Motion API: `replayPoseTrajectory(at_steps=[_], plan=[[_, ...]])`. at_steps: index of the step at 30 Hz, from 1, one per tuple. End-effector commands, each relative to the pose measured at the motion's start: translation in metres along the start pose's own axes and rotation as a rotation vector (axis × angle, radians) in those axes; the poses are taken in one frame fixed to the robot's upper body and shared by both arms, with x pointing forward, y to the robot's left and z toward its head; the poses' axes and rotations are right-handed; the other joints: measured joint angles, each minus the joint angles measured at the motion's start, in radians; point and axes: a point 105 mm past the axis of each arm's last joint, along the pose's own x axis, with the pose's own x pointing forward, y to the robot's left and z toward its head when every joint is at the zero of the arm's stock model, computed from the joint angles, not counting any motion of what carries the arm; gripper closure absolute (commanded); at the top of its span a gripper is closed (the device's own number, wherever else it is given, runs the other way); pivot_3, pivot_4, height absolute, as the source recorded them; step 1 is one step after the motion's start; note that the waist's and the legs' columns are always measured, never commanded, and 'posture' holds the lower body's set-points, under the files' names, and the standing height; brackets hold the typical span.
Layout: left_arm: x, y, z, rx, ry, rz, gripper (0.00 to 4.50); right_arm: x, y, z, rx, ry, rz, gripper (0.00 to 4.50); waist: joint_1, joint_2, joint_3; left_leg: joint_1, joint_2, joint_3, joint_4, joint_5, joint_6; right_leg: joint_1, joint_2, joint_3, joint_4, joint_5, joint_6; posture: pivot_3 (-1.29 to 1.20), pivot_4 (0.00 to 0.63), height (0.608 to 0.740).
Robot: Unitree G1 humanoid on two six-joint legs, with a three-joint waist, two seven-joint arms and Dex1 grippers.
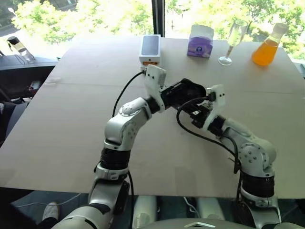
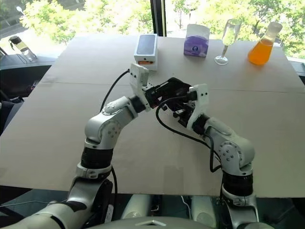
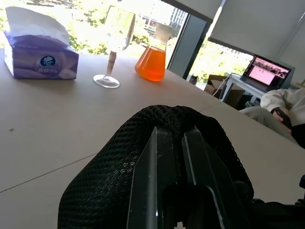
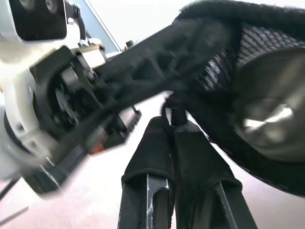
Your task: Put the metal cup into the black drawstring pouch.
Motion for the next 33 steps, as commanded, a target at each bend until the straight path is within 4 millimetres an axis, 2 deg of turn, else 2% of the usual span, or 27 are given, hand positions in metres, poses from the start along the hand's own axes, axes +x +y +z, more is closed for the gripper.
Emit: replayPoseTrajectory(at_steps=[1,3,5,6,7,11,14,18,22,24,26,27,29,31,33], plan=[[-0.001,-0.012,0.011,0.042,-0.038,-0.094,3.11,-0.014,0.009,0.014,-0.064,0.021,0.085,4.50,-0.001,0.000,0.000,0.000,0.000,0.000,0.000,0.000,0.000,0.000,0.000,0.000,0.000,0.000,0.000,0.00,0.150,0.737],[-0.006,-0.017,0.012,0.045,-0.035,-0.161,2.41,-0.021,0.006,0.016,-0.079,0.061,0.103,4.50,-0.001,0.000,0.000,0.000,0.000,0.000,0.000,0.000,0.000,0.000,0.000,0.000,0.000,0.000,0.000,0.00,0.150,0.737],[-0.011,-0.022,0.013,0.028,-0.036,-0.222,1.43,-0.027,0.004,0.020,-0.081,0.101,0.129,4.50,-0.002,0.000,0.000,0.000,0.000,0.000,0.000,0.000,0.000,0.000,0.000,0.000,0.000,0.000,0.000,0.00,0.150,0.737],[-0.013,-0.020,0.014,0.057,-0.037,-0.222,1.00,-0.030,0.004,0.021,-0.079,0.118,0.139,4.50,-0.002,0.000,0.000,0.000,0.000,0.001,0.000,0.000,0.000,0.000,0.001,0.000,0.000,0.000,0.000,0.00,0.150,0.737],[-0.017,-0.019,0.014,0.149,-0.034,-0.234,0.81,-0.034,0.004,0.023,-0.072,0.143,0.159,4.50,-0.003,0.000,0.000,0.000,0.000,0.001,0.000,0.000,0.000,0.000,0.000,0.000,0.000,0.000,0.000,0.00,0.150,0.737],[-0.028,-0.023,0.011,0.428,-0.033,-0.310,0.81,-0.048,0.003,0.033,-0.037,0.246,0.231,4.50,-0.001,0.001,0.000,0.001,0.000,0.001,-0.001,0.000,0.001,0.000,0.000,0.001,0.000,0.000,0.000,0.00,0.150,0.737],[-0.030,-0.023,0.004,0.498,-0.026,-0.346,0.81,-0.056,0.005,0.042,-0.021,0.307,0.274,4.50,0.004,0.001,0.000,0.000,0.000,0.001,0.000,-0.001,0.002,0.000,0.000,0.000,-0.001,0.000,0.000,0.00,0.150,0.737],[-0.032,-0.022,-0.005,0.587,-0.017,-0.371,0.81,-0.066,0.001,0.043,-0.211,0.435,0.258,4.50,0.003,0.001,0.000,-0.001,0.000,0.002,0.000,-0.004,0.007,0.000,-0.001,0.000,-0.002,0.000,0.000,0.00,0.150,0.737],[-0.034,-0.025,-0.010,0.591,-0.002,-0.393,0.81,-0.067,-0.019,0.049,-0.496,0.515,0.170,4.50,0.001,0.001,0.000,-0.001,0.000,0.002,0.000,-0.004,0.006,0.000,-0.001,0.001,-0.003,0.000,0.000,0.00,0.150,0.737],[-0.034,-0.022,-0.007,0.545,-0.010,-0.363,0.81,-0.064,-0.036,0.060,-0.707,0.537,0.094,4.50,-0.001,0.001,0.001,0.000,0.000,0.003,0.000,-0.004,0.006,0.000,-0.001,0.002,-0.003,0.000,0.001,0.00,0.150,0.737],[-0.035,-0.015,-0.004,0.463,-0.024,-0.335,0.81,-0.063,-0.048,0.068,-0.844,0.556,0.043,4.50,-0.001,0.001,0.001,0.000,0.000,0.004,0.001,-0.004,0.006,-0.001,-0.001,0.002,-0.002,0.000,0.001,0.00,0.150,0.737],[-0.035,-0.010,-0.006,0.502,-0.011,-0.322,0.81,-0.063,-0.052,0.070,-0.876,0.561,0.031,4.50,-0.001,0.001,0.001,0.000,0.001,0.004,0.001,-0.004,0.006,-0.001,-0.001,0.002,-0.002,0.000,0.001,0.00,0.150,0.737],[-0.043,-0.018,-0.011,0.410,0.019,-0.424,0.81,-0.062,-0.052,0.069,-0.892,0.563,0.051,4.50,-0.001,0.001,0.001,0.000,0.001,0.004,0.001,-0.003,0.006,-0.001,-0.001,0.002,-0.002,0.000,0.001,0.00,0.150,0.737],[-0.040,-0.019,-0.008,0.359,0.001,-0.403,0.24,-0.059,-0.048,0.067,-0.869,0.550,0.086,4.50,-0.001,0.001,0.001,0.000,0.001,0.004,0.001,-0.003,0.006,-0.001,-0.001,0.002,-0.002,0.000,0.001,0.00,0.150,0.737],[-0.035,-0.017,-0.007,0.366,-0.010,-0.355,0.07,-0.058,-0.045,0.065,-0.869,0.549,0.106,4.50,0.001,0.001,0.001,0.000,0.001,0.004,0.001,-0.003,0.006,-0.001,-0.001,0.002,-0.002,0.000,0.001,0.00,0.150,0.737]])
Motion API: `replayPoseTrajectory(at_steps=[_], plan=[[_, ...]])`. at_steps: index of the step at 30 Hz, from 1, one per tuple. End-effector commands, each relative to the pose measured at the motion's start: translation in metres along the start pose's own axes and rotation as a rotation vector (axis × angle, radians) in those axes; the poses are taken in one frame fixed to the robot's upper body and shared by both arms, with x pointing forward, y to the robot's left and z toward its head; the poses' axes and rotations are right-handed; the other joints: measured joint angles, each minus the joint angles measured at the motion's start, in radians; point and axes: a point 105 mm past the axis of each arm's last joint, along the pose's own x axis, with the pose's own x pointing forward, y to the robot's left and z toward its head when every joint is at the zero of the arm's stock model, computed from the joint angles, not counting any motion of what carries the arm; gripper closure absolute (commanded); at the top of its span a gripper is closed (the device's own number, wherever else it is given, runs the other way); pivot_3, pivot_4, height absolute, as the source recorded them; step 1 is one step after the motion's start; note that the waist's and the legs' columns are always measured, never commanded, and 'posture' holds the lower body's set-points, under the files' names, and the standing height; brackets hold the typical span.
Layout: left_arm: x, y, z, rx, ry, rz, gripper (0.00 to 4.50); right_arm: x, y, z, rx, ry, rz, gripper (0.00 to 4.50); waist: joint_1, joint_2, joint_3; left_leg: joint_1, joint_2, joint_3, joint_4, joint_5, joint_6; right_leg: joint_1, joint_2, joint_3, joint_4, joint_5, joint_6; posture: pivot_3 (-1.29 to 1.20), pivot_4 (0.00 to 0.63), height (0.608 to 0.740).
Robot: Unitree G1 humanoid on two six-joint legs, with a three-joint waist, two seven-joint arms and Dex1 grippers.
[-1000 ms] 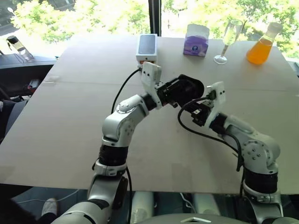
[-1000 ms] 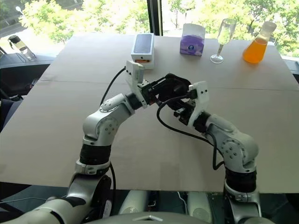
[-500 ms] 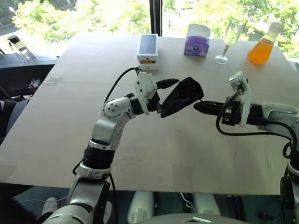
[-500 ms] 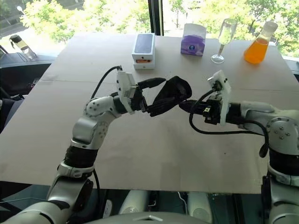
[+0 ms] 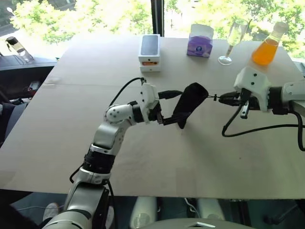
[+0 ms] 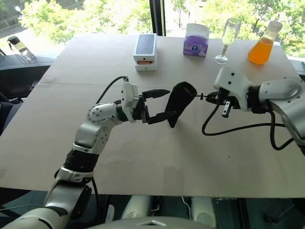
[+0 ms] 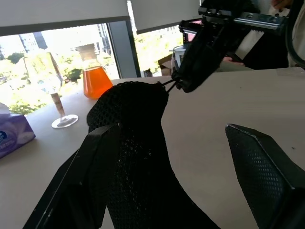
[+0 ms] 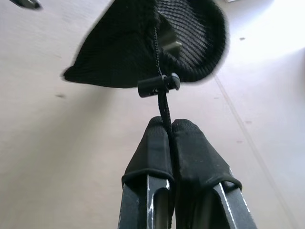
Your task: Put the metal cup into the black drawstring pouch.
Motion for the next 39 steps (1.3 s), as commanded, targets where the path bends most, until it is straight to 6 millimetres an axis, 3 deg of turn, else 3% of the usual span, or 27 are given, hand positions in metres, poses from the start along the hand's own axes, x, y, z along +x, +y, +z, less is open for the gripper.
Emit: replayPoseTrajectory(at_steps=[1,8,12,16,20,27,34,37,39], plan=[[0.006,0.011,0.016,-0.030,-0.082,0.103,0.07,0.000,0.005,0.013,-0.044,-0.058,0.036,4.50,0.004,0.000,0.000,0.000,0.000,0.000,0.000,0.000,0.000,0.000,0.000,0.000,0.000,0.000,0.000,0.00,0.150,0.737],[-0.011,0.058,0.012,-0.136,-0.087,0.438,0.07,0.001,0.001,0.017,-0.062,-0.076,0.041,4.50,0.002,0.000,0.000,0.000,0.000,-0.001,0.001,0.000,0.000,0.001,-0.001,-0.001,0.000,0.000,0.000,0.00,0.150,0.737],[-0.022,0.069,0.005,-0.133,-0.058,0.522,0.07,0.002,-0.002,0.016,-0.068,-0.074,0.044,4.50,0.001,0.000,0.000,0.000,0.000,0.000,0.001,0.000,0.000,0.001,0.000,-0.001,0.001,0.000,0.000,0.00,0.150,0.737],[-0.004,0.038,0.020,-0.034,-0.082,0.337,0.07,0.001,-0.005,0.018,-0.080,-0.087,0.046,4.50,0.003,0.000,0.000,0.000,0.000,0.000,0.001,0.000,0.000,0.001,-0.001,-0.001,0.000,0.000,0.000,0.00,0.150,0.737],[0.019,0.013,0.023,0.116,-0.050,0.167,0.07,-0.001,-0.005,0.022,-0.115,-0.084,0.068,4.50,0.005,0.000,0.000,-0.001,-0.001,0.000,0.001,0.000,0.000,0.001,-0.001,-0.001,0.000,0.000,0.000,0.00,0.150,0.737],[0.059,0.008,0.018,0.170,-0.042,0.068,0.07,-0.007,-0.010,0.026,-0.219,-0.034,0.062,4.50,0.003,0.000,0.000,0.000,-0.001,0.001,0.002,0.000,-0.001,0.001,0.000,-0.001,0.001,0.000,0.000,0.00,0.150,0.737],[0.071,0.000,0.017,0.222,-0.039,-0.063,0.07,-0.006,-0.005,0.026,-0.277,-0.015,0.076,4.50,0.002,0.000,0.000,0.000,-0.001,0.001,0.001,0.000,-0.001,0.001,0.000,-0.001,0.000,0.000,0.000,0.00,0.150,0.737],[0.077,0.000,0.018,0.271,-0.028,-0.103,0.67,-0.004,-0.004,0.027,-0.303,-0.009,0.076,4.50,0.003,0.000,0.000,0.000,-0.001,0.001,0.001,0.000,0.000,0.001,0.000,0.000,0.000,0.000,0.000,0.00,0.150,0.737],[0.080,0.001,0.018,0.279,-0.026,-0.109,0.67,-0.004,-0.003,0.027,-0.310,-0.010,0.079,4.50,0.003,0.000,0.000,0.000,-0.001,0.001,0.002,0.000,0.000,0.001,0.000,-0.001,0.001,0.000,0.000,0.00,0.150,0.737]])
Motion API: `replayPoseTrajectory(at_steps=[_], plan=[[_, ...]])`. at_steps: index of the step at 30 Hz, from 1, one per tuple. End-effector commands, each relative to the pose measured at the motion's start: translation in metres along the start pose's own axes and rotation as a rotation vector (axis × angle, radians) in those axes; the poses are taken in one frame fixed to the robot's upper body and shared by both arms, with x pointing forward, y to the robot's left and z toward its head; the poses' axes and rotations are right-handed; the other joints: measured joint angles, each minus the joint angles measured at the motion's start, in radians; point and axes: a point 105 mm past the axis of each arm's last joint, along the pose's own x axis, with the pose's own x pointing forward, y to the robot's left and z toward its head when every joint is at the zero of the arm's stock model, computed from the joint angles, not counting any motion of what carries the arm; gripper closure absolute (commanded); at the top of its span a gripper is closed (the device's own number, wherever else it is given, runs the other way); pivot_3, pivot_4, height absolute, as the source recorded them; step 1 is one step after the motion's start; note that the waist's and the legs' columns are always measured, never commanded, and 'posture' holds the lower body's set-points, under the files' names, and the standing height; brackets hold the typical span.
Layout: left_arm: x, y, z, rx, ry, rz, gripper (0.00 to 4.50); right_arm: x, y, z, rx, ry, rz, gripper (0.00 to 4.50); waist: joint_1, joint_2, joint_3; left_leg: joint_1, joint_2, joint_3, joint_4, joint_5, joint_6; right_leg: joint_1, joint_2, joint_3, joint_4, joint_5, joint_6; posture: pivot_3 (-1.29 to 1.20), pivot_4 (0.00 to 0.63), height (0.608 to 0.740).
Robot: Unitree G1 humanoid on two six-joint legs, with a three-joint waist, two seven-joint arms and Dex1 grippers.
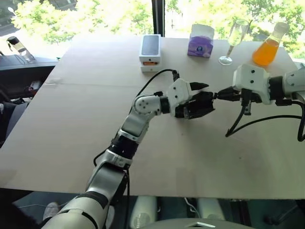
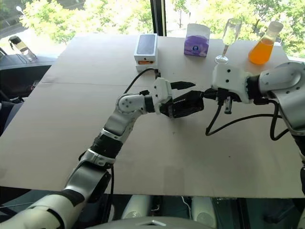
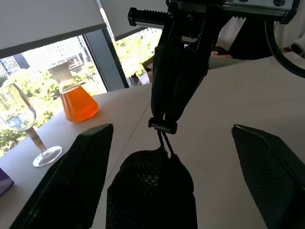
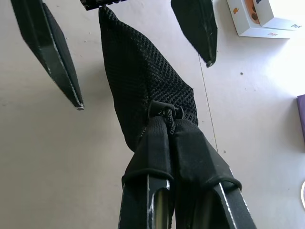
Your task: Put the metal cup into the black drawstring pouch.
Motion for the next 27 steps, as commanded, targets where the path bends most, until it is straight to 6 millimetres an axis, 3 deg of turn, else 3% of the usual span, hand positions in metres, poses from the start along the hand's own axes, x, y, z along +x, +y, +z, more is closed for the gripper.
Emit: replayPoseTrajectory(at_steps=[1,17,20,27], plan=[[0.010,0.003,0.012,0.063,-0.032,-0.027,0.67,-0.002,0.001,0.011,-0.070,-0.018,-0.005,4.50,-0.001,0.000,0.000,0.000,0.000,0.000,0.000,0.000,0.000,0.000,0.000,0.000,0.000,0.000,0.000,0.00,0.150,0.737],[0.019,0.005,0.002,0.024,-0.001,-0.063,0.67,-0.001,0.005,0.022,-0.103,-0.042,0.000,4.50,-0.001,0.000,0.000,0.000,0.000,0.000,0.000,0.000,0.000,0.000,0.000,0.000,0.000,0.000,0.000,0.00,0.150,0.737],[0.021,0.005,0.004,0.025,-0.010,-0.069,1.98,-0.001,0.006,0.023,-0.105,-0.043,-0.001,4.50,-0.001,0.000,0.000,0.000,0.000,0.000,0.000,0.000,0.000,0.000,0.000,0.000,0.000,0.000,0.000,0.00,0.150,0.737],[0.022,0.004,0.010,0.029,-0.037,-0.077,1.98,-0.001,0.007,0.022,-0.104,-0.038,-0.002,4.50,-0.001,0.000,0.000,0.000,0.000,0.000,0.000,0.000,0.000,0.000,0.000,0.000,0.000,0.000,0.000,0.00,0.150,0.737]])
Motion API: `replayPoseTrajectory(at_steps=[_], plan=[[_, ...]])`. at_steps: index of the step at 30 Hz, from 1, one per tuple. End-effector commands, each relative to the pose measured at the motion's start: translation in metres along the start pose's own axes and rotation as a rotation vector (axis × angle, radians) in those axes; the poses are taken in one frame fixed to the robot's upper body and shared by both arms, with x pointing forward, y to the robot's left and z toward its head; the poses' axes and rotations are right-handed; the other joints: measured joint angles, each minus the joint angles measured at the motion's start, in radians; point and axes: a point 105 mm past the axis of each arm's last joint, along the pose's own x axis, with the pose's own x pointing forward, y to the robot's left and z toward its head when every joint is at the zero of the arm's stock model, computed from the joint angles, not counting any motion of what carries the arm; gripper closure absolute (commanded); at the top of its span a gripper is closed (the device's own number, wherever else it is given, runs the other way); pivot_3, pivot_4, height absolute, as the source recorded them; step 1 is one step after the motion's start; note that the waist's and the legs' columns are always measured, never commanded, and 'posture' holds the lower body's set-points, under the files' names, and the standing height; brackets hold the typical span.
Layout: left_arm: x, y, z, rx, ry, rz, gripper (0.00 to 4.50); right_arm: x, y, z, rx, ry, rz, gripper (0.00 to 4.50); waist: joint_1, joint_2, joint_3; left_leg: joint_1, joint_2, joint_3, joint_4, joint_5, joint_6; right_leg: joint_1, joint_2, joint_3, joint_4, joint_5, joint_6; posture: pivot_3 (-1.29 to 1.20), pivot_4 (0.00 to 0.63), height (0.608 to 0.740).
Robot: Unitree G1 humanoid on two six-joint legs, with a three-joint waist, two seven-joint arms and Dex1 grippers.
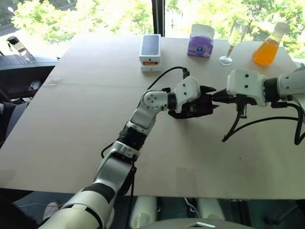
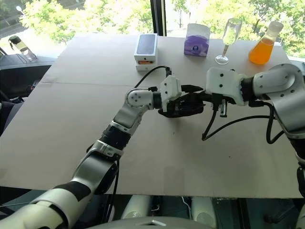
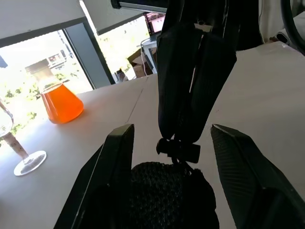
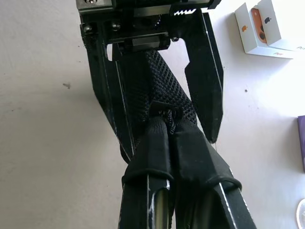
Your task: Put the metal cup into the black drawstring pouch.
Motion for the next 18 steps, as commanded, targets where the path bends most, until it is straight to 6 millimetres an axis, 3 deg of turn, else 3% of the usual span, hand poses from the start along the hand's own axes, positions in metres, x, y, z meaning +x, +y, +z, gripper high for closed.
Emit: replayPoseTrajectory(at_steps=[1,18], plan=[[0.0021,0.0029,0.0157,0.041,-0.051,-0.005,1.98,-0.0060,-0.0013,0.0085,-0.043,-0.010,-0.024,4.50,0.000,0.000,0.000,0.000,0.000,0.000,0.000,0.000,0.000,0.000,0.000,0.000,0.000,0.000,0.000,0.00,0.150,0.737],[-0.0058,0.0005,0.0109,-0.009,-0.035,-0.032,1.98,-0.0051,-0.0012,0.0063,-0.052,-0.001,-0.036,4.50,0.001,0.000,0.000,0.000,0.000,0.000,0.000,0.000,0.000,0.000,0.000,0.000,0.000,0.000,0.000,0.00,0.150,0.737]])
